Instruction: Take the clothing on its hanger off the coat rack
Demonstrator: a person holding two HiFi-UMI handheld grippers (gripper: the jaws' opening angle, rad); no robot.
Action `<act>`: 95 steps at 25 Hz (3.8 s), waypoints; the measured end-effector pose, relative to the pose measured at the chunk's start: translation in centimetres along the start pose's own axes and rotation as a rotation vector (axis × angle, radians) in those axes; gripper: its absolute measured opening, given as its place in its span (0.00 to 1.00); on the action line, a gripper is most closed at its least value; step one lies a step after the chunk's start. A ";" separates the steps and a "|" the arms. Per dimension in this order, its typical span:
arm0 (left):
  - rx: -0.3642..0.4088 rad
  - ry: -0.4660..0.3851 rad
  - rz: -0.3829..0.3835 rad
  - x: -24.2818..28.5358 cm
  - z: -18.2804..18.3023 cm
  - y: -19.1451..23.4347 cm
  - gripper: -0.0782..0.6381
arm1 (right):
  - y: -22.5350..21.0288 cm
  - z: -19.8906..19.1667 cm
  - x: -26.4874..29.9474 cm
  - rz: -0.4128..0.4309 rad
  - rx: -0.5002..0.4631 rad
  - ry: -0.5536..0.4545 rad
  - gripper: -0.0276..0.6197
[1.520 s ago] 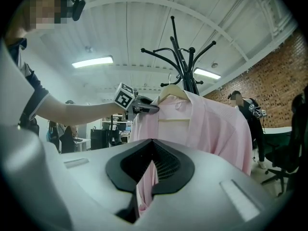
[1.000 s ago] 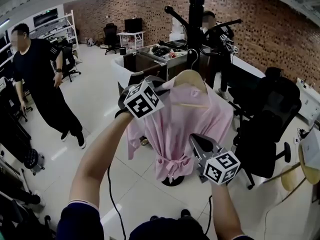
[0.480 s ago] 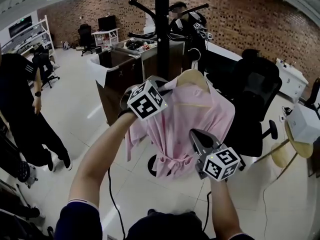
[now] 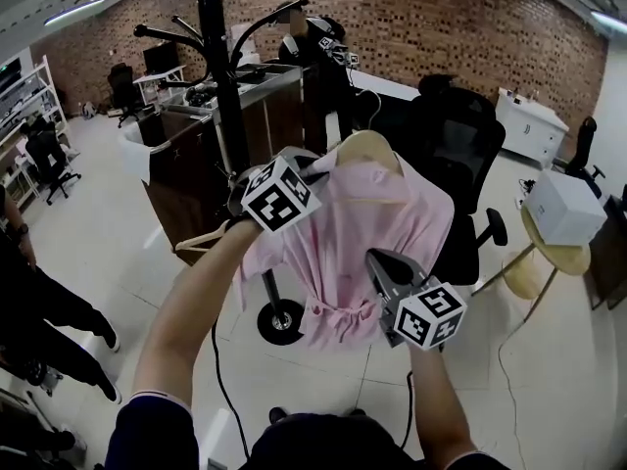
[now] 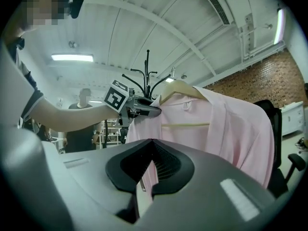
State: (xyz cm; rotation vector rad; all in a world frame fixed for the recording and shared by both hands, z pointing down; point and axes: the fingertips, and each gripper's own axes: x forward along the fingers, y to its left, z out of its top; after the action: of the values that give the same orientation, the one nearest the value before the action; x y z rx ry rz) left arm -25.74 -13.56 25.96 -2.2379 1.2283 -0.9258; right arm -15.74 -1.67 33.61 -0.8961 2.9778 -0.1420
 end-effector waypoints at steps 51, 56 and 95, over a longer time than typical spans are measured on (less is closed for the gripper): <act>0.074 -0.220 -0.220 43.9 25.3 -3.0 0.25 | -40.1 0.7 -15.3 -0.554 0.057 -0.014 0.05; 0.068 -0.217 -0.223 48.2 24.6 -1.4 0.25 | -43.4 0.5 -13.3 -0.569 0.066 0.001 0.05; -0.159 0.093 -0.231 76.0 11.9 -9.5 0.25 | -66.4 -9.4 -12.3 -0.503 0.291 0.179 0.05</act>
State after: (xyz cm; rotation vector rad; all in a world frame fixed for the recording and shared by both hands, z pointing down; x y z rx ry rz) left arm 17.73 -72.85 50.39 -2.5294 1.1352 -1.0618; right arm 30.49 -49.28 49.37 -1.6306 2.6965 -0.6764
